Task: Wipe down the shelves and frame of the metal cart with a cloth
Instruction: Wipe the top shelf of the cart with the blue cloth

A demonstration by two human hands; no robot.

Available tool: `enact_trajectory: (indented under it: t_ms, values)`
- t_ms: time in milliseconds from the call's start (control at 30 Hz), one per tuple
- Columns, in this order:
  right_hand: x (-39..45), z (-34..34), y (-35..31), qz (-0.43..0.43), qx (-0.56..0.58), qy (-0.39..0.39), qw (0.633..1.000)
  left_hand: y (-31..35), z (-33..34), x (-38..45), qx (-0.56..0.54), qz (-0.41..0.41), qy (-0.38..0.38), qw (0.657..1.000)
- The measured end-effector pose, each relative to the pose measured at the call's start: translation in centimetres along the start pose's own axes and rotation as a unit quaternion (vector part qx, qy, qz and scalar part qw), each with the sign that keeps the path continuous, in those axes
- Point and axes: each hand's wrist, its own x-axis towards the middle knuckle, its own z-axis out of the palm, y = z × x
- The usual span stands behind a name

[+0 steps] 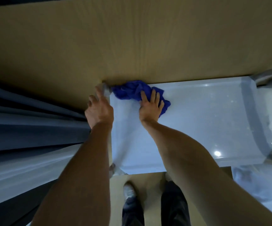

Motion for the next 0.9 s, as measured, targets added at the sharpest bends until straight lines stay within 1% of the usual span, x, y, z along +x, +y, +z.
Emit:
enact_trajectory:
  t_ms: [100, 167, 200, 233, 300, 333, 367, 400, 433, 500, 533, 567, 600, 700, 733, 767, 833, 900]
  values:
    - [2.1, -2.3, 5.8, 0.112, 0.007, 0.045, 0.993, 0.4, 0.2, -0.1, 0.034, 0.008, 0.008, 0.999]
    - [2.7, -3.6, 8.8, 0.184, 0.020, 0.051, 0.981, 0.7, 0.2, -0.4, 0.082, 0.022, 0.026, 0.996]
    - [2.6, -4.0, 9.6, 0.196, 0.025, 0.046, 0.979, 0.7, 0.3, -0.5, 0.104, 0.040, 0.040, 0.993]
    - [2.4, -4.3, 10.1, 0.187, 0.023, 0.043, 0.981, 0.6, 0.4, -0.6, 0.121, 0.066, 0.055, 0.989]
    - [2.0, -4.3, 10.5, 0.139, 0.014, 0.041, 0.989, 1.0, 1.0, -0.8, 0.148, 0.146, 0.076, 0.975]
    - [1.8, -4.3, 10.7, 0.110, 0.012, 0.036, 0.993, 1.7, 1.6, -1.2, 0.154, 0.179, 0.070, 0.969]
    - [1.6, -4.1, 11.1, 0.072, 0.005, 0.034, 0.997, 3.0, 2.3, -1.8, 0.149, 0.192, 0.037, 0.969]
    - [1.5, -4.0, 11.5, 0.022, -0.006, 0.038, 0.999, 4.7, 3.1, -2.5, 0.138, 0.182, -0.022, 0.973]
    - [1.3, -3.7, 12.0, -0.040, -0.020, 0.039, 0.998, 6.7, 4.3, -3.4, 0.128, 0.150, -0.097, 0.976]
    - [1.8, -3.4, 12.7, -0.170, -0.059, 0.010, 0.984, 10.8, 6.8, -5.0, 0.105, 0.036, -0.241, 0.964]
    - [2.6, -3.5, 12.9, -0.207, -0.074, -0.014, 0.976, 12.7, 7.9, -5.5, 0.089, -0.022, -0.285, 0.954]
    - [3.7, -3.6, 13.0, -0.218, -0.081, -0.025, 0.972, 14.2, 8.8, -5.7, 0.077, -0.062, -0.307, 0.947]
    - [4.9, -4.0, 13.2, -0.213, -0.076, -0.020, 0.974, 15.5, 9.5, -5.8, 0.077, -0.086, -0.319, 0.941]
    - [8.3, -4.8, 14.5, -0.197, -0.064, 0.051, 0.977, 17.4, 11.2, -5.2, 0.094, -0.105, -0.313, 0.939]
    - [8.7, -5.0, 15.1, -0.201, -0.060, 0.061, 0.976, 17.7, 11.4, -5.1, 0.099, -0.107, -0.311, 0.939]
    - [8.5, -5.1, 15.5, -0.192, -0.060, 0.056, 0.978, 18.0, 11.7, -5.1, 0.100, -0.107, -0.310, 0.939]
    - [6.9, -4.8, 15.5, -0.130, -0.045, 0.050, 0.989, 18.4, 11.7, -5.1, 0.099, -0.108, -0.311, 0.939]
    - [2.8, -4.1, 15.8, -0.040, -0.017, 0.066, 0.997, 18.3, 11.3, -5.3, 0.097, -0.108, -0.318, 0.937]
